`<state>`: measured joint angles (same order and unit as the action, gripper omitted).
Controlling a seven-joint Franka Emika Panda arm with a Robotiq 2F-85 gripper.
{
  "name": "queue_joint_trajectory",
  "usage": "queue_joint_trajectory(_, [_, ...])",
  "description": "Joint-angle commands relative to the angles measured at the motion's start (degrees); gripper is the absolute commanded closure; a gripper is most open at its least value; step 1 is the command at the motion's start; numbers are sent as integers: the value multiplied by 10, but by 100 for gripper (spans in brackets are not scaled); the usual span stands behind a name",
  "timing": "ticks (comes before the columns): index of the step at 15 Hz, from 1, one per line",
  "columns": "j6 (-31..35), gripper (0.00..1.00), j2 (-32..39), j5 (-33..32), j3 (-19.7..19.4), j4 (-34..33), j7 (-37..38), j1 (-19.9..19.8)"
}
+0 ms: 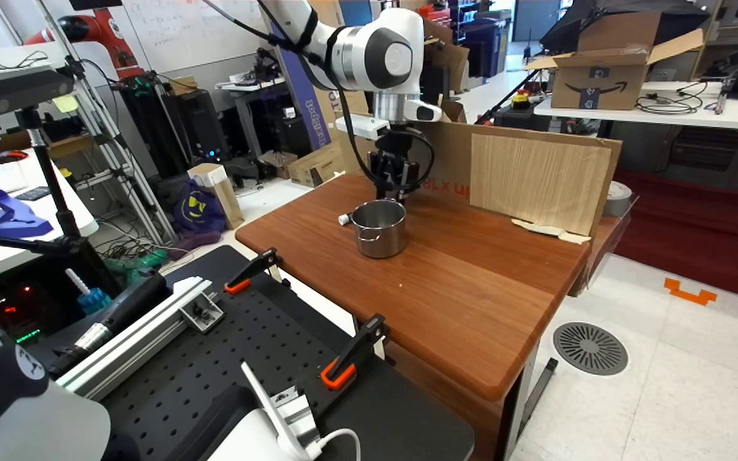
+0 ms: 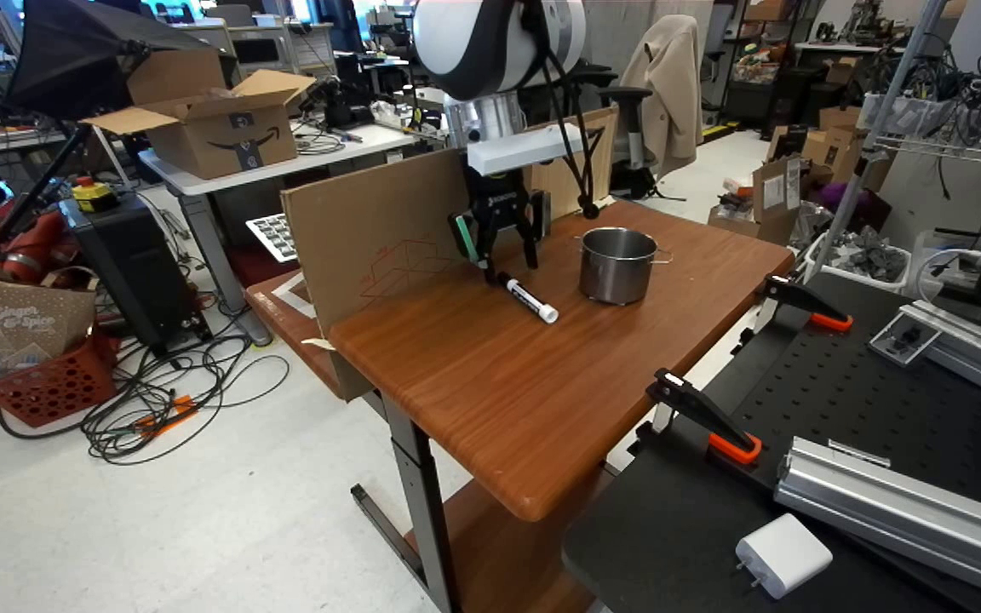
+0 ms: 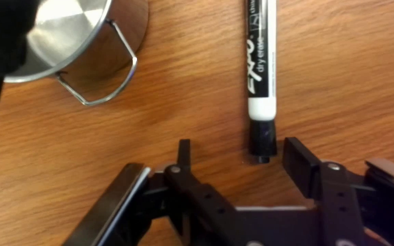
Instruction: Remove the marker from the pot and put it on the table
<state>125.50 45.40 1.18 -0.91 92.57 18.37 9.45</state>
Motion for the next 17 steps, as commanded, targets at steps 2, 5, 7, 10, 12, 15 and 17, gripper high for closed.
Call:
queue_joint_trajectory(2, [3, 0, 1, -15, -9, -7, 11, 11])
queue_joint_trajectory(5, [8, 0, -5, -16, -9, -5, 10, 12])
queue_joint_trajectory(7, [13, 0, -14, -17, -9, 1, 10, 14])
queue_joint_trajectory(10, [24, 0, -45, -20, -7, 26, 8, 18])
queue_joint_trajectory(12, [8, 0, -65, -44, -10, 42, -2, 27])
queue_joint_trajectory(15, [3, 0, -53, -32, 2, 24, 0, 17])
queue_joint_trajectory(17, [3, 0, -56, -34, 1, 30, 0, 17])
